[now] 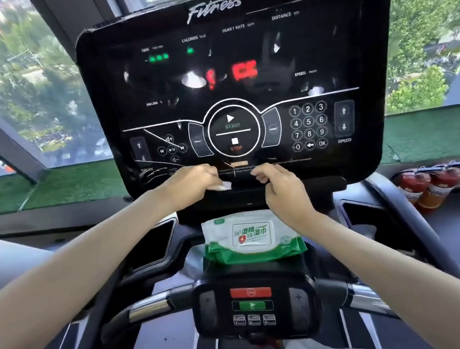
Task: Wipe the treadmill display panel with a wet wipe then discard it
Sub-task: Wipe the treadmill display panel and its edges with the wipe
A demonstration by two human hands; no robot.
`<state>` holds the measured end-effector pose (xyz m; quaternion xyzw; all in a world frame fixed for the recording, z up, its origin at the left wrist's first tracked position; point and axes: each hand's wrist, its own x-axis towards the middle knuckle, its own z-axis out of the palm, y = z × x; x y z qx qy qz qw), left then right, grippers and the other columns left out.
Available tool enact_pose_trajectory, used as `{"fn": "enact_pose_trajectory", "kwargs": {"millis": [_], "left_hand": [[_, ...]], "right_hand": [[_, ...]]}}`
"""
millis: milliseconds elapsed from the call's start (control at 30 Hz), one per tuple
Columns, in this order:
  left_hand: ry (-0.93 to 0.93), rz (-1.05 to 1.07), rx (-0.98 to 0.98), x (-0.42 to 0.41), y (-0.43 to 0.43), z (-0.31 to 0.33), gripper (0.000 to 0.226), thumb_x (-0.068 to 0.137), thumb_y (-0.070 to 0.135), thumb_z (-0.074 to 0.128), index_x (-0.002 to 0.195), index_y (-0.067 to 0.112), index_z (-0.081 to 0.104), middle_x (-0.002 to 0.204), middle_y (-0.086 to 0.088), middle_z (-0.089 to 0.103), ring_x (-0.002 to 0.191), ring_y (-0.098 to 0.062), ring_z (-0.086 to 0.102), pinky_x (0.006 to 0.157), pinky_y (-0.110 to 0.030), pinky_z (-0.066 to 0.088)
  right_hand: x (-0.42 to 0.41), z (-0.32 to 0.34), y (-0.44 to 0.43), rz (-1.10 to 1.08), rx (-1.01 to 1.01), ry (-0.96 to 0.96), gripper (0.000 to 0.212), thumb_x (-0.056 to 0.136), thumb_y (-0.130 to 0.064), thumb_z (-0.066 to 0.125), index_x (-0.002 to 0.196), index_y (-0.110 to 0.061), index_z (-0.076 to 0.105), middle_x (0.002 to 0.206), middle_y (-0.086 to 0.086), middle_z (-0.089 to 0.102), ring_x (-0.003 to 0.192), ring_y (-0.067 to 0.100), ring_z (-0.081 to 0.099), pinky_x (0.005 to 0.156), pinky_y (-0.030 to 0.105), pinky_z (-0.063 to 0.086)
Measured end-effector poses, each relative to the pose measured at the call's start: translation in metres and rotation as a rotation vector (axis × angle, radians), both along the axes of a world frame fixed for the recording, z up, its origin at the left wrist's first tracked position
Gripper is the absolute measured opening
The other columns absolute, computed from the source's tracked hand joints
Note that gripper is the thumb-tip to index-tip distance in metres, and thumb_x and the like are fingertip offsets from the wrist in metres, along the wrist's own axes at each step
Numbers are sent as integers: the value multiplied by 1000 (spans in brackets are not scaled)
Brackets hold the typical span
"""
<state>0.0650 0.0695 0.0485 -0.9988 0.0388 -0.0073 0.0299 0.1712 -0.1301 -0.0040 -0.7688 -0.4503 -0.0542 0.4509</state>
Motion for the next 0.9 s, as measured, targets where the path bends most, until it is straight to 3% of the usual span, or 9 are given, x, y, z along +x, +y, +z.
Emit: {"fn": "enact_pose_trajectory", "kwargs": {"millis": [333, 633, 700, 833, 900], "left_hand": [[-103, 195, -152, -64, 66, -11, 47, 77, -17, 49, 110, 11, 68, 106, -1, 65, 100, -19, 58, 85, -32, 47], [-181, 250, -172, -103, 106, -23, 40, 77, -14, 56, 106, 11, 69, 96, -2, 62, 85, -20, 60, 70, -29, 46], [-238, 280, -182, -106, 112, -25, 39, 78, -14, 55, 105, 10, 70, 95, -3, 62, 82, -20, 59, 67, -26, 41], [-399, 328, -286, -107, 121, -22, 28, 84, -11, 55, 103, 2, 70, 94, -7, 64, 80, -22, 60, 72, -35, 51], [-570, 433, -351, -101, 124, -12, 22, 86, -8, 55, 100, 0, 70, 92, -9, 65, 81, -23, 61, 76, -28, 50]], "right_hand": [[-45, 3, 64, 92, -62, 1, 45, 72, 13, 39, 104, -7, 62, 96, 10, 65, 89, 25, 62, 79, 41, 51], [-76, 4, 102, 120, -100, -14, 44, 72, 13, 39, 104, -7, 63, 96, 11, 66, 89, 24, 63, 79, 41, 52], [-81, 7, 107, 124, -105, -23, 44, 72, 14, 39, 104, -6, 63, 97, 10, 67, 92, 23, 62, 81, 40, 51], [-86, 16, 115, 113, -98, -75, 41, 75, 15, 41, 103, -4, 64, 98, 9, 67, 94, 23, 62, 80, 37, 51], [-84, 23, 119, 99, -101, -119, 40, 75, 14, 42, 103, -4, 64, 99, 7, 67, 94, 22, 61, 78, 36, 51]]}}
